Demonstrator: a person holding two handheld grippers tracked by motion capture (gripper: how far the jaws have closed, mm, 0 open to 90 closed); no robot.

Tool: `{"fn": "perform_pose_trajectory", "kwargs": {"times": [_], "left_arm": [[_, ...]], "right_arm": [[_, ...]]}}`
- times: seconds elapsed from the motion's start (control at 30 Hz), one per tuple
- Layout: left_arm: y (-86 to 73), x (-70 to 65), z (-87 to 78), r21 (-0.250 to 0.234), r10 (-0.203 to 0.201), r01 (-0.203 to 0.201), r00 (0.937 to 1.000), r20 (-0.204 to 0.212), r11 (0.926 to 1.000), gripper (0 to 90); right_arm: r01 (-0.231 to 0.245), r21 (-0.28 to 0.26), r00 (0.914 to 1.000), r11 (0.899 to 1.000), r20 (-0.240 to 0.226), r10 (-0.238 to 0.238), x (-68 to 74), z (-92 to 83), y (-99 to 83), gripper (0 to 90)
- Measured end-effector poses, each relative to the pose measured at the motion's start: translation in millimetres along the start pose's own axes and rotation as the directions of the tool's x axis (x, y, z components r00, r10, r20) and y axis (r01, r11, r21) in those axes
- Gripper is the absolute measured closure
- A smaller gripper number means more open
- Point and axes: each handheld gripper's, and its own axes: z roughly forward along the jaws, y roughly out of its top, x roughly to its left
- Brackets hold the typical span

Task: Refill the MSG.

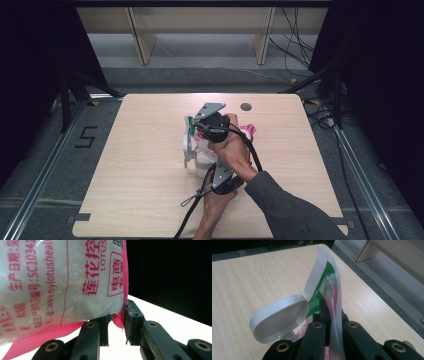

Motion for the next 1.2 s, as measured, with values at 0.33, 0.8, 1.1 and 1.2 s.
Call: {"fn": "perform_pose_trajectory", "kwargs": {"times": [0.33,0.8,1.1,1.2], "left_arm": [[0.1,0.0,0.2,0.004,0.003,-0.003,0.9999,0.014,1.0000,75.1],[0.9,0.8,2.3,0.008,0.001,-0.002,0.9999,0.015,1.0000,75.2],[0.7,0.1,5.5,0.017,-0.037,0.036,0.9971,0.066,0.9992,75.1],[0.6,1.3,5.2,0.021,-0.032,0.031,0.9974,0.065,0.9993,75.1]], "right_arm": [[0.021,0.002,0.9997,1.000,0.011,-0.021,4.7,0.7,-0.5,90.0],[0.026,0.004,0.9996,1.000,0.005,-0.026,2.8,0.6,0.0,90.0],[0.043,0.009,0.9989,0.999,0.015,-0.044,6.3,5.7,-1.5,90.0],[0.028,0.006,0.9995,1.000,0.011,-0.028,5.8,5.0,-0.4,90.0]]}}
